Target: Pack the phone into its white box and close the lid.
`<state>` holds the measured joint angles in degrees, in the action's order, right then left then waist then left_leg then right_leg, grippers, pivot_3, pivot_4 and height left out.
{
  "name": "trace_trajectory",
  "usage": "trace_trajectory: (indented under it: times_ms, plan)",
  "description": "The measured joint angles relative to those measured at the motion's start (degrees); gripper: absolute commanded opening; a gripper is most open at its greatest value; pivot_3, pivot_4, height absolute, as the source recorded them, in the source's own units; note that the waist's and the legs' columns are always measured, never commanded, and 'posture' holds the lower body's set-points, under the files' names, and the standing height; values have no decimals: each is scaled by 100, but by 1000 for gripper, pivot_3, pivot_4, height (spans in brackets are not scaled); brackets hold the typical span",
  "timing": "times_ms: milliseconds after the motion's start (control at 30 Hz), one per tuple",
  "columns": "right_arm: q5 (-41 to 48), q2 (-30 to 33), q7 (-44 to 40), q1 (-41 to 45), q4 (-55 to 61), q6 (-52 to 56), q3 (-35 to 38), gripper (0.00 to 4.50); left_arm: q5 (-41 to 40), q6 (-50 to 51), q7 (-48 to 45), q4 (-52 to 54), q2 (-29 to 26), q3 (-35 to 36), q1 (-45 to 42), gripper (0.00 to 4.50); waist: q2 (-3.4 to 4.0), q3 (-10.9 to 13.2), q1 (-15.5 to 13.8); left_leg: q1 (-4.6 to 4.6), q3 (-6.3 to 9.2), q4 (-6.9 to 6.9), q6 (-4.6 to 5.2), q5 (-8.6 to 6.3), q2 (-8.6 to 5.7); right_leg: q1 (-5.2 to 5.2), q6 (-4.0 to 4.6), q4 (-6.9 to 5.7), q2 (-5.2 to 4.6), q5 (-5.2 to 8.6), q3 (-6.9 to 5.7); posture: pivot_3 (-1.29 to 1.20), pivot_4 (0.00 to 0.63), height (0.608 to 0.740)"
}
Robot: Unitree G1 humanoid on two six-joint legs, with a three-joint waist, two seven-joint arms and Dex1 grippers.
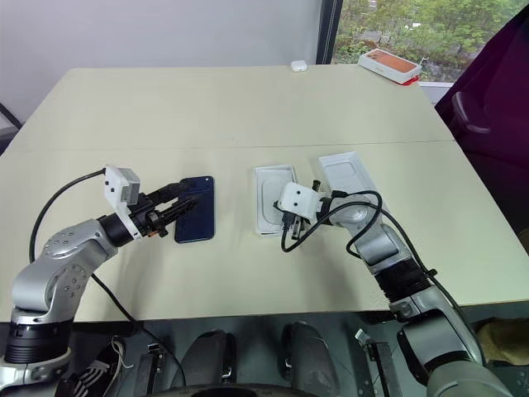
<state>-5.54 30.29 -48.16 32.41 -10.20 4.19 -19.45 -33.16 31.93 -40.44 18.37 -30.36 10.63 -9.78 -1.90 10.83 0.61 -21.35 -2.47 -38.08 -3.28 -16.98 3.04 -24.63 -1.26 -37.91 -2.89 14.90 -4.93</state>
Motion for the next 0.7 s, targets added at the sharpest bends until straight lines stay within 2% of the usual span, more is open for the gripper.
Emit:
trace_trajectory:
  times_ms: [267, 700]
  plan:
    - [-330, 12, 39, 59, -420, -640, -6, 56, 14, -20, 168, -2, 67, -41, -96, 2476, 0, 0, 0, 3, 1, 0, 0, 0, 0, 0, 1, -6, 0, 0, 0, 0, 150, 740]
    - [-330, -87, 55, 154, -675, -714, 53, 56, 5, -24, 169, -101, 71, -66, -177, 2476, 0, 0, 3, 5, -1, -3, 0, 0, 1, 1, 1, -7, 0, -1, 0, 0, 150, 740]
